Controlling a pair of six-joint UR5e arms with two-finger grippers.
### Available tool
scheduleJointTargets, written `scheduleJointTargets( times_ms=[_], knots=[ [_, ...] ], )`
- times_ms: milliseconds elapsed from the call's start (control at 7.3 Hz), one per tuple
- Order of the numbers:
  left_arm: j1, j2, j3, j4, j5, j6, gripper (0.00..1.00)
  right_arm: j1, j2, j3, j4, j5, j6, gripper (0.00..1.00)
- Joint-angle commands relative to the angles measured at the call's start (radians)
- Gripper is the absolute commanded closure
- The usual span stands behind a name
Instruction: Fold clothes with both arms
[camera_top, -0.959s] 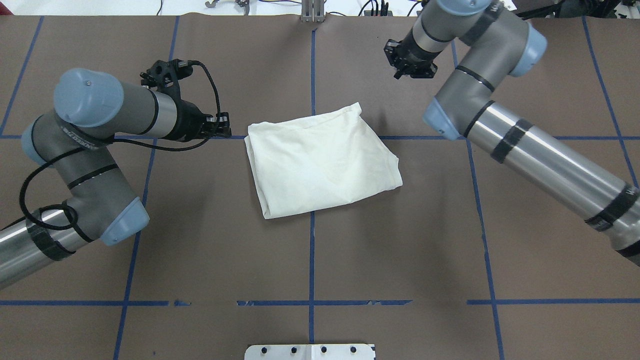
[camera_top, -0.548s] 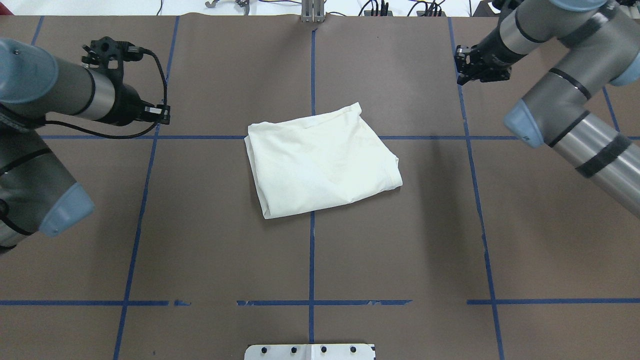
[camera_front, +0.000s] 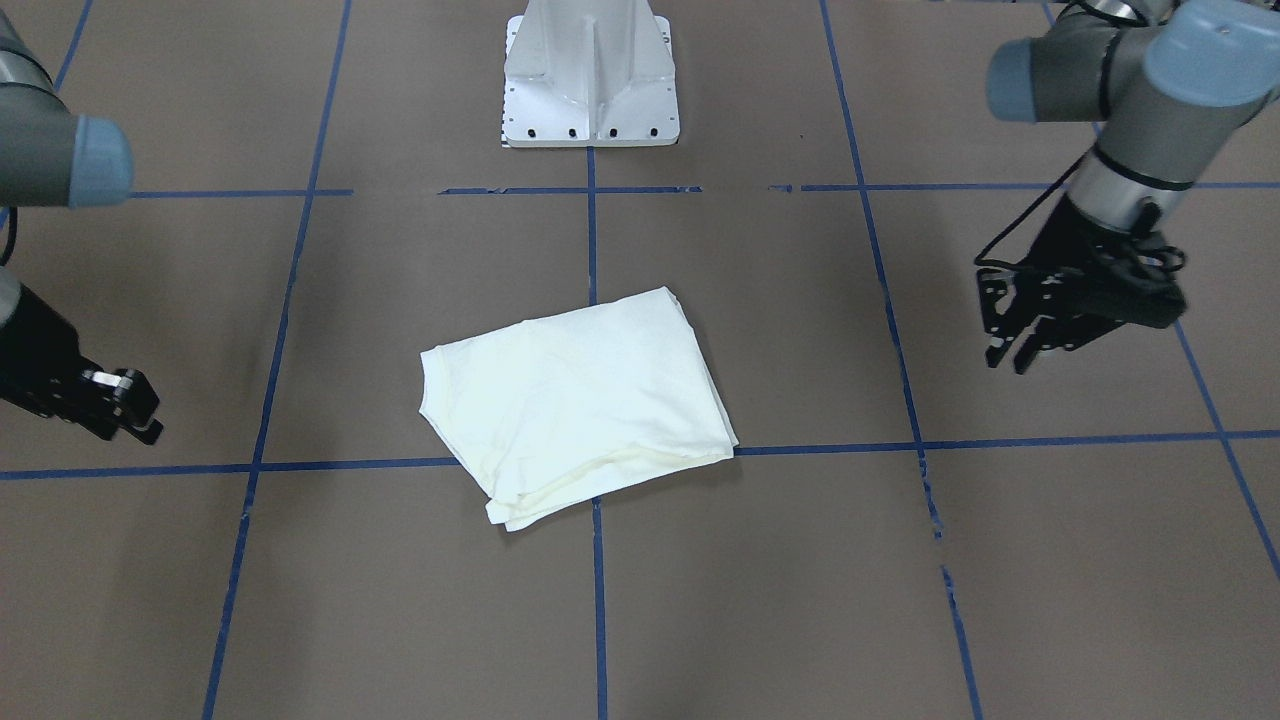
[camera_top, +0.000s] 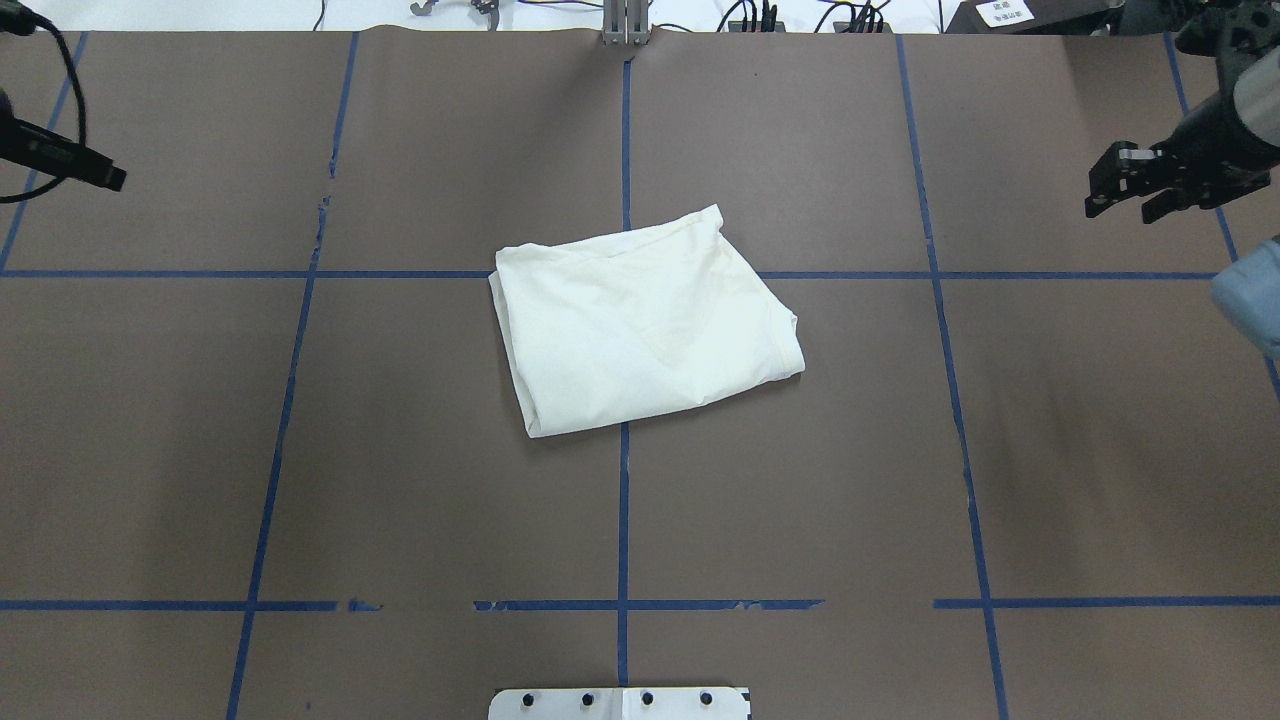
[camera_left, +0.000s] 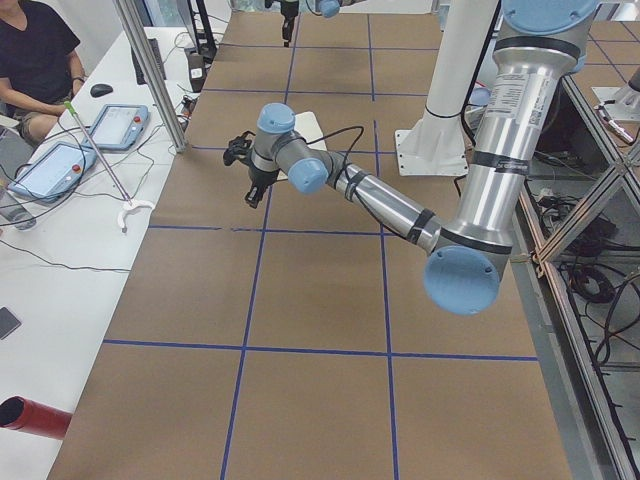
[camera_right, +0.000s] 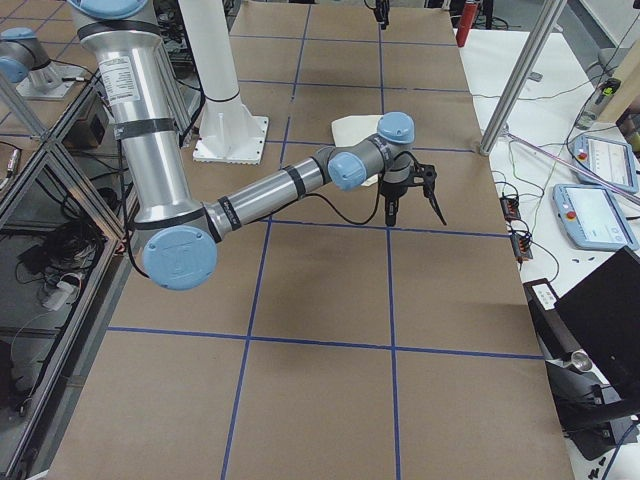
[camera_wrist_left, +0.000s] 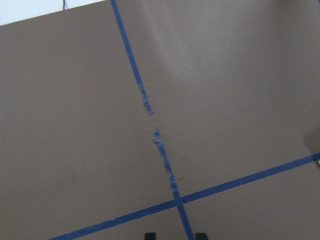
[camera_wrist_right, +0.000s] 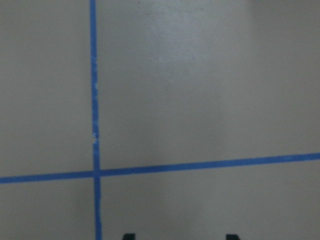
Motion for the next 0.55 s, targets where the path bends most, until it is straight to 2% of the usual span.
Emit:
scheduleJointTargets(
  times_ms=[0, 274, 411],
  knots=[
    [-0.157, 0.1, -0.003, 0.032, -0.068, 0.216, 0.0, 0.076, -0.121, 0.017, -0.017, 0.035, -0.199, 0.0],
    [-0.211, 0.137, -0.001, 0.079, -0.107, 0.234, 0.0, 0.163, -0.211, 0.016, -0.015, 0.056, -0.31, 0.0],
    [-0.276, 0.163, 0.002, 0.081, -0.112, 0.276, 0.0, 0.203, -0.244, 0.016, -0.015, 0.073, -0.368, 0.0]
  ],
)
